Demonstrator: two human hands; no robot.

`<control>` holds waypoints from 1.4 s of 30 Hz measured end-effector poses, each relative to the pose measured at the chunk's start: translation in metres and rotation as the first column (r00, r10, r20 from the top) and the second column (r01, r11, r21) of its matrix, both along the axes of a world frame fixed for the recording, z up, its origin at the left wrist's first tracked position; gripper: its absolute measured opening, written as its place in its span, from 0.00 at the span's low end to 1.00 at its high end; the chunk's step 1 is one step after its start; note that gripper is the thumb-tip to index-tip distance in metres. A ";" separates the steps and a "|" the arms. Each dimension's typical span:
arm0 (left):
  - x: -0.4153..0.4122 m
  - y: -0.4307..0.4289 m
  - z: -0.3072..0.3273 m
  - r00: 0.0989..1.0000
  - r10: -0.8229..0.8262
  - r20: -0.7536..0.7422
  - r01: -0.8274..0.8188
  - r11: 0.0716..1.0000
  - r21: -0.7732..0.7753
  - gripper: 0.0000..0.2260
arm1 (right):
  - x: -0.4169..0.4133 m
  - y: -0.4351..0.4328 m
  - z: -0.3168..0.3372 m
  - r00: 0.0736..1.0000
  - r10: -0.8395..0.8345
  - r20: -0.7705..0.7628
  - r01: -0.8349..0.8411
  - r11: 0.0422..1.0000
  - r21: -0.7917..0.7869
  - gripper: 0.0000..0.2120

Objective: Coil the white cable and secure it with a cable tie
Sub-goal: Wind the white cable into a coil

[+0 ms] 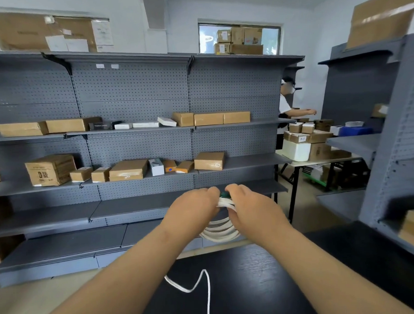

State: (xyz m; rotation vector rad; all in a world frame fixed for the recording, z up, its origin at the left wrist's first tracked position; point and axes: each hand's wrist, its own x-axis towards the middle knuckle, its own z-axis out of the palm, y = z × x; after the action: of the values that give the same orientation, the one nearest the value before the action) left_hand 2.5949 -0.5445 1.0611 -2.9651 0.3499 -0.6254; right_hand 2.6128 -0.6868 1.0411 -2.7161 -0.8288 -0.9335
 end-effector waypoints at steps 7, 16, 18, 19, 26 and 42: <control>-0.002 0.000 0.004 0.994 -0.102 -0.025 0.105 0.988 0.113 0.07 | -0.003 -0.002 -0.012 1.000 0.027 0.002 -0.026 0.996 -0.083 0.12; -0.002 0.000 -0.016 0.995 -0.103 0.015 0.068 0.533 -0.843 0.11 | -0.001 -0.013 -0.012 0.958 0.147 -0.246 -0.002 0.862 0.507 0.06; -0.006 -0.008 -0.018 0.989 -0.146 0.017 0.067 0.344 -0.937 0.10 | -0.002 -0.014 -0.011 0.950 0.167 -0.263 0.014 0.820 0.572 0.07; -0.007 -0.011 -0.019 0.989 -0.150 0.018 0.067 0.330 -0.942 0.10 | -0.002 -0.016 -0.011 0.947 0.176 -0.270 0.017 0.809 0.587 0.08; -0.004 -0.016 -0.018 0.999 0.031 0.024 -0.011 0.814 -0.581 0.10 | -0.002 -0.030 0.001 0.989 -0.025 -0.147 0.057 0.975 0.216 0.13; -0.004 -0.026 -0.041 0.993 0.089 0.080 0.016 0.566 -0.824 0.12 | 0.006 -0.029 -0.002 0.966 0.065 -0.252 0.031 0.933 0.359 0.05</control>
State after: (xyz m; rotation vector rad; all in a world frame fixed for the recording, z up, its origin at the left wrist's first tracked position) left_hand 2.5908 -0.5709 1.0204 -3.7647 -0.0719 -1.2468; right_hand 2.6185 -0.7156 1.0391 -2.4337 -0.5641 -0.6298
